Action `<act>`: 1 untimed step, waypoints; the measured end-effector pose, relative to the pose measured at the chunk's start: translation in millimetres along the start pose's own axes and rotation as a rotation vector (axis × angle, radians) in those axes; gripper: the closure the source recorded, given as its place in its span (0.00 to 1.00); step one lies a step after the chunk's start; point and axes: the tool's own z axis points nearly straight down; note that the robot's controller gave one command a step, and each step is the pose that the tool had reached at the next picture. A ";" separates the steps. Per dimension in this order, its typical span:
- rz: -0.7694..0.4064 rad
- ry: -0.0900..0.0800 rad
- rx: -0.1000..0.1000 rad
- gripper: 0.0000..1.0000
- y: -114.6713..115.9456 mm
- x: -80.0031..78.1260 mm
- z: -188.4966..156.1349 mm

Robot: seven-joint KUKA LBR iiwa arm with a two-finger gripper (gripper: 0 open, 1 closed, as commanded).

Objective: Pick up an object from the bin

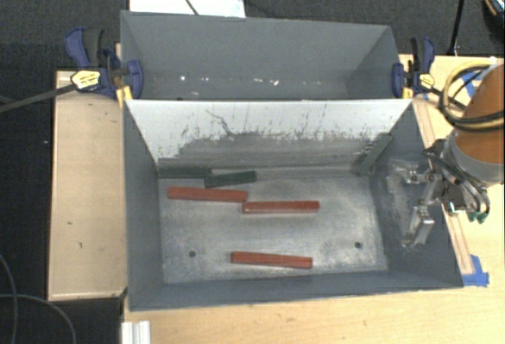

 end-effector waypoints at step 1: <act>-0.121 -0.001 -0.002 0.00 64.8 -32.8 129.2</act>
Offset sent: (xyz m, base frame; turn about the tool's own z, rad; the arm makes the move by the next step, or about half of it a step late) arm 0.0329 0.0618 -0.1253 -0.1155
